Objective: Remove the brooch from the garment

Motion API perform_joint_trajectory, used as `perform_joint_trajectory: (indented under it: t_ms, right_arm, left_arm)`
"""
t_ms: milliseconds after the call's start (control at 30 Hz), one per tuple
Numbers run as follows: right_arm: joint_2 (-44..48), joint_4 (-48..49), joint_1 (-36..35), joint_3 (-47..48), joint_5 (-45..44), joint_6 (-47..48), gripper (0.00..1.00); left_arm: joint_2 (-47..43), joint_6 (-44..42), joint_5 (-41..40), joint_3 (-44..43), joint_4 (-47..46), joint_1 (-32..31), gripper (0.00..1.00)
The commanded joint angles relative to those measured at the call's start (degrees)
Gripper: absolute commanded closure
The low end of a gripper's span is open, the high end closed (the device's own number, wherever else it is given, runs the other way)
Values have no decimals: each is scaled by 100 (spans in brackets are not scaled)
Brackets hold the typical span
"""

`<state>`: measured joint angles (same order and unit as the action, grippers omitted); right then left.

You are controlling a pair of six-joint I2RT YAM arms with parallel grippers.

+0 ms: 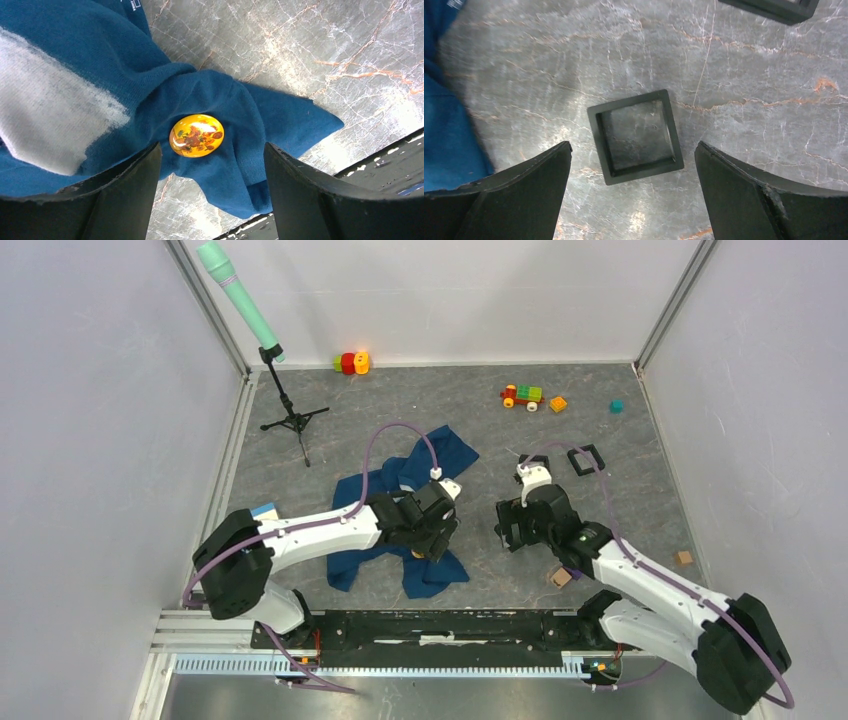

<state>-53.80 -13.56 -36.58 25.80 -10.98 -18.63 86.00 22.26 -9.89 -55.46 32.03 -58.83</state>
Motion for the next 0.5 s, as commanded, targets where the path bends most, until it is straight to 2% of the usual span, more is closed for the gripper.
perform_joint_trajectory:
  t_ms: [0,133,300,467]
  right_arm:
    - [-531,-544,152,598,109,414,2]
    - [-938,-561,311,742,510,711,2]
    - [-1239,-533,420,855,487,891,2]
    - [-1464,-528,502,927,1240,1129,2]
  left_arm:
    - [123,-334,63,28,-355,36,19]
    - [293,-378,-67,18,-364,38,19]
    - [449,-398,-115,1,-399,38,19]
    - [488,-415,-31,0,-408,42,20]
